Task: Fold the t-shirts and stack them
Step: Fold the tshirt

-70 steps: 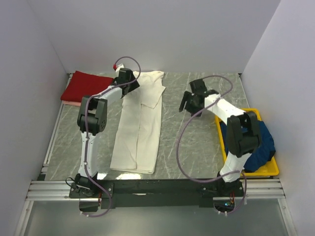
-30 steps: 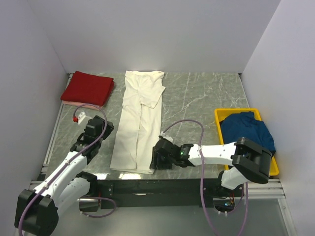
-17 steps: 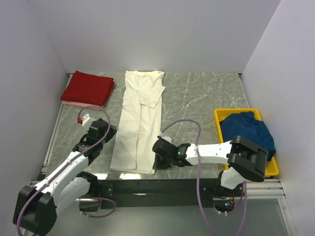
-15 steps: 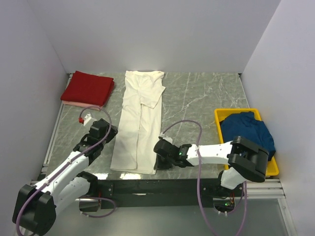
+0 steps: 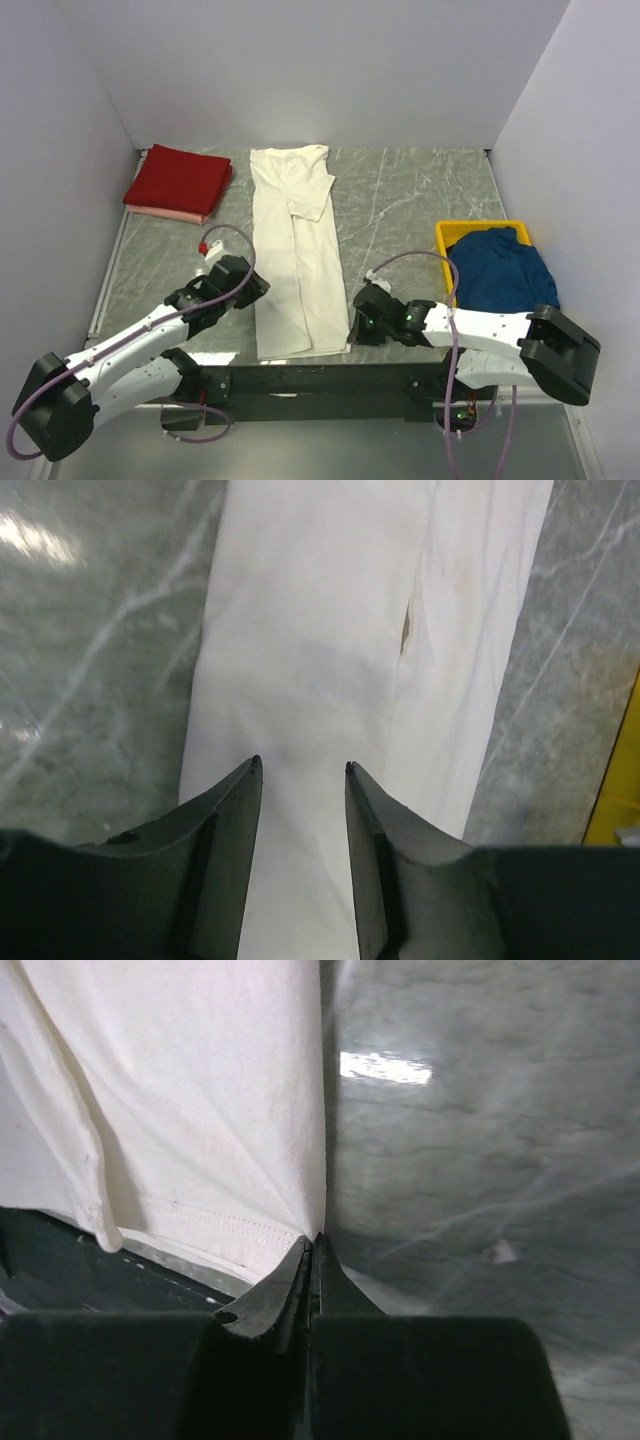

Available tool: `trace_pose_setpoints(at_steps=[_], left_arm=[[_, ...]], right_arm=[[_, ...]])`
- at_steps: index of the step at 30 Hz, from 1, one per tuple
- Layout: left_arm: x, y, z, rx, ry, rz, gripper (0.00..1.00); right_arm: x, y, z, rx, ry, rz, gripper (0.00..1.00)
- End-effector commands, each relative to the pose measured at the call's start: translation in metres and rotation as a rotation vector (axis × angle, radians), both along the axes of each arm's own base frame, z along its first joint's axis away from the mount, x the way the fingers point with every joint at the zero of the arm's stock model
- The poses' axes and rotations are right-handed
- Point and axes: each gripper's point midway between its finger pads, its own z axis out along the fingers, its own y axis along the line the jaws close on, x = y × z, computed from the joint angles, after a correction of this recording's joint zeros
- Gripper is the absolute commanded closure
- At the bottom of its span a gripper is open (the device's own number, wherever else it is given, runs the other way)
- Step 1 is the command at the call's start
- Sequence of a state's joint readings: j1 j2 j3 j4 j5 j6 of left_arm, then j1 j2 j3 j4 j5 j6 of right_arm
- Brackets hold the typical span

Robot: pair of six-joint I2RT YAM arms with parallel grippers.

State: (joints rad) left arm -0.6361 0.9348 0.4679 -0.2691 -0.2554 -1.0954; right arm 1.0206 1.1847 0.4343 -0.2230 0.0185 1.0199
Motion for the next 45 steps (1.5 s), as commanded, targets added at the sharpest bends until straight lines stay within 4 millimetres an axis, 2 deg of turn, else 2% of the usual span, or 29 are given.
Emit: trace_pose_setpoints(at_steps=[1,6,9,12,17,21,30,32,33,36,42,45], left_arm=[[-0.026,-0.01,0.001,-0.014,0.082,-0.038,0.56],[-0.074,-0.012,-0.026,-0.055,0.233,-0.071,0.56],[-0.082,-0.013,-0.025,-0.069,0.24,-0.082,0.55],[-0.089,-0.006,-0.032,0.004,0.272,-0.095,0.54],[-0.108,-0.005,-0.051,0.068,0.345,-0.143,0.54],[-0.127,-0.011,-0.063,0.092,0.385,-0.199,0.54],[-0.143,-0.034,-0.069,0.094,0.401,-0.267,0.55],[-0.147,-0.035,-0.072,0.098,0.414,-0.273,0.61],[-0.151,-0.034,-0.074,0.103,0.429,-0.276,0.76],[-0.156,-0.029,-0.073,0.111,0.45,-0.283,0.99],[-0.166,-0.014,-0.057,0.099,0.455,-0.284,0.99],[-0.172,-0.013,-0.057,0.088,0.473,-0.297,0.99]], right_arm=[[-0.002,-0.025,-0.007,-0.08,-0.001,-0.004,1.0],[0.0,-0.035,-0.008,-0.105,-0.006,-0.006,1.0],[0.0,-0.039,-0.009,-0.112,-0.007,-0.006,1.0],[-0.001,-0.043,-0.011,-0.116,-0.001,-0.003,1.0],[-0.004,-0.049,-0.015,-0.115,0.009,-0.006,1.0],[-0.003,-0.049,-0.014,-0.098,0.005,-0.001,1.0],[-0.001,-0.041,-0.011,-0.073,0.009,0.026,1.0],[-0.002,-0.039,-0.01,-0.064,0.015,0.034,1.0],[-0.003,-0.039,-0.009,-0.06,0.018,0.041,1.0],[-0.006,-0.041,-0.005,-0.053,0.018,0.051,1.0],[-0.013,-0.041,0.007,-0.015,0.016,0.09,1.0],[-0.02,-0.04,0.011,0.008,0.027,0.115,1.0]])
